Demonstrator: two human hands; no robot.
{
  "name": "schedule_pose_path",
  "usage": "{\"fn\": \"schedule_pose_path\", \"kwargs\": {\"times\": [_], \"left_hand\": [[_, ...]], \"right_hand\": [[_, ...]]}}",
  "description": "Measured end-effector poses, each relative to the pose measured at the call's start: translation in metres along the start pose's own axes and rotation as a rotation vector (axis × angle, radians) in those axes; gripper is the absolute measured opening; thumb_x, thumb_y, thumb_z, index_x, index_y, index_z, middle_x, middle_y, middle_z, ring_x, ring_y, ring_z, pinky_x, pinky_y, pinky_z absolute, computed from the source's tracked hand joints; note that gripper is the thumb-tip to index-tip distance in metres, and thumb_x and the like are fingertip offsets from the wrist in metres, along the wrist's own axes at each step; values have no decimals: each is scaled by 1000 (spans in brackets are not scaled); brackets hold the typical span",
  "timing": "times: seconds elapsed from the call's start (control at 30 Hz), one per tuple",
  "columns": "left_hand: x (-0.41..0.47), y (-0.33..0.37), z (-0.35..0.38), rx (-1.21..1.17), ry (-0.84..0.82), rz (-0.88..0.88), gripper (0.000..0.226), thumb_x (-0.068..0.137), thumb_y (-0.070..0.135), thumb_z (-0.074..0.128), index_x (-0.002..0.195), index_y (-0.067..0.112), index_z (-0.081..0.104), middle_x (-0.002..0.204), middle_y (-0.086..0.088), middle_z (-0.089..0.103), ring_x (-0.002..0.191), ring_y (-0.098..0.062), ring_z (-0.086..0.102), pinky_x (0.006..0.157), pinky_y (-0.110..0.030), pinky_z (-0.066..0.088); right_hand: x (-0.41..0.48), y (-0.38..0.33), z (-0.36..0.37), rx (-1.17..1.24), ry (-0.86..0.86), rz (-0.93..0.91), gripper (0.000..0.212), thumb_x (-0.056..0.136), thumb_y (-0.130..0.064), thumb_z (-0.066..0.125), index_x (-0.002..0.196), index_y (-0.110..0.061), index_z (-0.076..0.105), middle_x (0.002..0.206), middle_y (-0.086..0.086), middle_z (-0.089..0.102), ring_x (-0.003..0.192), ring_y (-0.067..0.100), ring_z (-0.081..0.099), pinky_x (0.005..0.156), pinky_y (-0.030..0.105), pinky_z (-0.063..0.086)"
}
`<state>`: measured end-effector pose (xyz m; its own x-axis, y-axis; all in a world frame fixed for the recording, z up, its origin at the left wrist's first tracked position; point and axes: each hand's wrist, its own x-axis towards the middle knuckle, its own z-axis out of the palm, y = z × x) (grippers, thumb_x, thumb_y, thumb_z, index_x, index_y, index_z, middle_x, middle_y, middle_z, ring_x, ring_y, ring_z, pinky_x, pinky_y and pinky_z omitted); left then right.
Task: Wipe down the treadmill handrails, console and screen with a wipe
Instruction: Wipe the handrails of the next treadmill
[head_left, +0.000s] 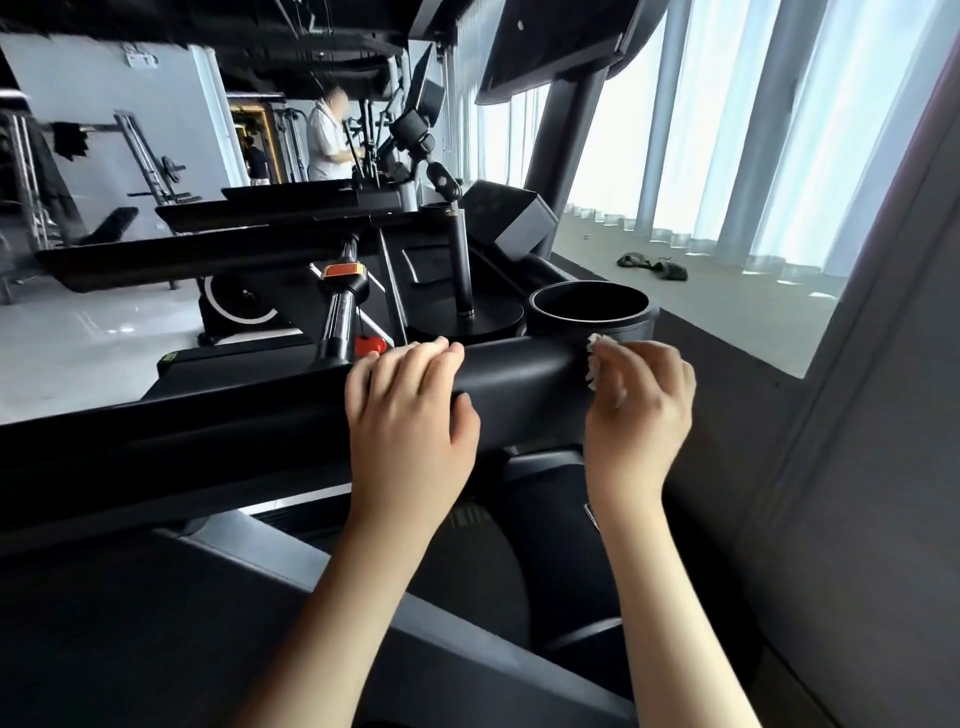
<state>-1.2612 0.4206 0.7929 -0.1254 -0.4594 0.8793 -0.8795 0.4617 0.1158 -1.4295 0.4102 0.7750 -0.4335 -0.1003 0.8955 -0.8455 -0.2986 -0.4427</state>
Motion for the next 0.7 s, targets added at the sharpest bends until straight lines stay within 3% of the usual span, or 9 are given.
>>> {"fn": "schedule_pose_path", "kwargs": {"times": [0.17,0.37,0.5,0.7], "left_hand": [[-1,1,1,-2,15,-9,35,80,18,53,112,11,67,114,-1,66,109,-19,49,103,-42,32],[0,2,3,-9,34,-23,34,79,17,55,111,10,67,114,-2,67,109,-19,49,102,-45,35],[-1,3,4,-6,31,-27,34,80,17,54,111,10,67,114,-2,67,109,-19,49,102,-46,36],[0,3,4,-4,33,-35,34,79,17,55,110,10,67,114,-1,67,109,-18,48,102,-47,36]], "right_hand": [[-23,-5,-1,36,27,143,22,89,-9,53,92,-6,74,88,10,65,75,33,60,66,37,50],[-14,15,-3,146,18,162,18,90,-9,57,90,-3,74,89,11,65,77,33,63,66,44,53],[-29,28,-4,81,85,323,12,87,-1,61,88,-1,72,91,12,64,79,35,62,69,41,51],[-51,7,-1,141,7,153,15,91,-8,61,83,-1,72,88,7,63,82,19,56,73,33,49]]}}
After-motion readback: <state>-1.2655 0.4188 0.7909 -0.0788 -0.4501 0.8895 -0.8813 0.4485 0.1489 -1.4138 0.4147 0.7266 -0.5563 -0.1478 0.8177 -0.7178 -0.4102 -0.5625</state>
